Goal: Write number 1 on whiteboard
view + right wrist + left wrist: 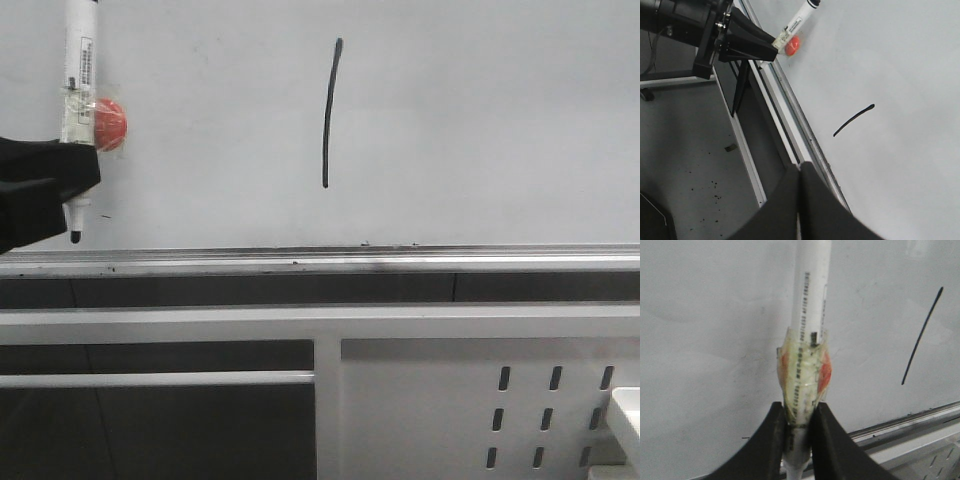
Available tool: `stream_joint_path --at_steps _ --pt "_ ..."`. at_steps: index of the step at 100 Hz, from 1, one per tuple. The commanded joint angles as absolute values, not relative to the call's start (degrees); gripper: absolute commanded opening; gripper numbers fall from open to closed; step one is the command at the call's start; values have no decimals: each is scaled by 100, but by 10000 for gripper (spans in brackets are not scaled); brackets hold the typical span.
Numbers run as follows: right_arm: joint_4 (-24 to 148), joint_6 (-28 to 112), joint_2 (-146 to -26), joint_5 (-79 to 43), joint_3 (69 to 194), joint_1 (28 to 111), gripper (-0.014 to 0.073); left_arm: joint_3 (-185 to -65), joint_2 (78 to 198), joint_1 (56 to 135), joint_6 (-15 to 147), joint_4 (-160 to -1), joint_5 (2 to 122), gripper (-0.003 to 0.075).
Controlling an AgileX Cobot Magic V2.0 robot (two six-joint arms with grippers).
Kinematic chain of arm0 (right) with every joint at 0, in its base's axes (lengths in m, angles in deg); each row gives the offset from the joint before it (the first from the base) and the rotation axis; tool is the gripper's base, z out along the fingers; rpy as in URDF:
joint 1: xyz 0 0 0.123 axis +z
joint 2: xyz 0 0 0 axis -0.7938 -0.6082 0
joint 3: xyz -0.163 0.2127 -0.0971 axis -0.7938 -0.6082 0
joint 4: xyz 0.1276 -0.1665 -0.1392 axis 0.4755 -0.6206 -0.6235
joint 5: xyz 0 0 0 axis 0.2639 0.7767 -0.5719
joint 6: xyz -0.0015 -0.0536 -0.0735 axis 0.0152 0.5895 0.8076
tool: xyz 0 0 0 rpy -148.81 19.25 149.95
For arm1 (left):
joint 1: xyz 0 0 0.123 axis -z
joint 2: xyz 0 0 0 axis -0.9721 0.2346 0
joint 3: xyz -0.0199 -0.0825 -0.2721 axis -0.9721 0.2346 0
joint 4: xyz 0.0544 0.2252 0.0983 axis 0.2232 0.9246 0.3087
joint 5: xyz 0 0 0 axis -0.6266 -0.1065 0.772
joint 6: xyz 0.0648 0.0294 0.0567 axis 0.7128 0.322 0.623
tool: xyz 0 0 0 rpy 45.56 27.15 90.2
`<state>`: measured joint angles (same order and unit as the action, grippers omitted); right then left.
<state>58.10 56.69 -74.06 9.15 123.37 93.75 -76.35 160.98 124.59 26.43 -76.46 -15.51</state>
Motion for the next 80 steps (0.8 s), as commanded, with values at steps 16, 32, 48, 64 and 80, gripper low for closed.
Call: stream_joint_path --at_steps 16,32,48,64,80 --pt "5754 5662 -7490 439 12488 9345 -61 -8110 16264 12504 2643 -7546 -2842 -20" --pt "5692 5662 -7513 416 12488 9345 -61 -8287 16624 12491 2385 -7607 -2842 -20" --pt "5677 5662 -7513 416 12488 9345 -61 -8486 16712 12491 2412 -7676 -2842 -20" --pt "5662 5662 -7513 404 12488 9345 -61 -8706 16786 12491 2455 -7680 -2842 -20" --pt "5662 5662 -7513 401 12488 9345 -61 -8734 16856 12491 2455 -7764 -2842 -20"
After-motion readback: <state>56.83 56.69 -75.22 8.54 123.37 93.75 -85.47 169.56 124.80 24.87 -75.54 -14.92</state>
